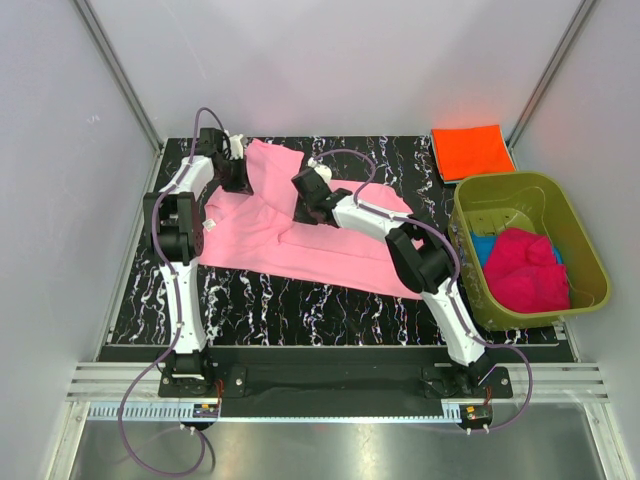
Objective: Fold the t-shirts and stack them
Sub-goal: Fold the tshirt
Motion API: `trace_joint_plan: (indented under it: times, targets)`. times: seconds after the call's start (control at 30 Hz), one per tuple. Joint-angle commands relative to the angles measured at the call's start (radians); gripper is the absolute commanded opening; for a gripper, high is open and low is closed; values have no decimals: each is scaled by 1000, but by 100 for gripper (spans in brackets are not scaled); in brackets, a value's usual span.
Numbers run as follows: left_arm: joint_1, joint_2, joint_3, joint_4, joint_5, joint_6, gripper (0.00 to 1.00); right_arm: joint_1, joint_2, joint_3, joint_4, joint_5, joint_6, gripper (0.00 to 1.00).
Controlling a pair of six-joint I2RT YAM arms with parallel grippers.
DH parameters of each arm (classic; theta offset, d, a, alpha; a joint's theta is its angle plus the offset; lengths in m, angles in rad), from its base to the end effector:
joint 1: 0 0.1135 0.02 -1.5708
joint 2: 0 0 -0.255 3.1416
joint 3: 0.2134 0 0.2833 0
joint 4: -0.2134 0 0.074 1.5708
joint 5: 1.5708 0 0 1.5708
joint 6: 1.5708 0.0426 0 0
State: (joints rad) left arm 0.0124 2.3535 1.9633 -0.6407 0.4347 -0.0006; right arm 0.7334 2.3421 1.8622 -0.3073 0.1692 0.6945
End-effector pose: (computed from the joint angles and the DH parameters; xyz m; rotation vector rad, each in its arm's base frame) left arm 0.5368 -0.0113 0.1479 0.1391 2.5480 -0.5583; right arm 0.4156 0.3648 0.1396 0.0374 2.3997 0.4952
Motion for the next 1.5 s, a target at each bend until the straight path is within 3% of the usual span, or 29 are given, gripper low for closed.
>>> trace_joint_plan:
  times: [0.0,0.67,0.87,1.47]
  targets:
    - [3,-39,26,39,-31,-24,0,4,23,63,36,-7,25,29]
    - [8,-33,-7,64,-67,-55,0,6,88,107,33,-51,22,29]
    - [8,-30,-4,70,-70,-65,0,6,83,103,34,-45,8,0]
    - [-3,-17,52,76,-85,-102,0,4,-13,23,33,42,0,0]
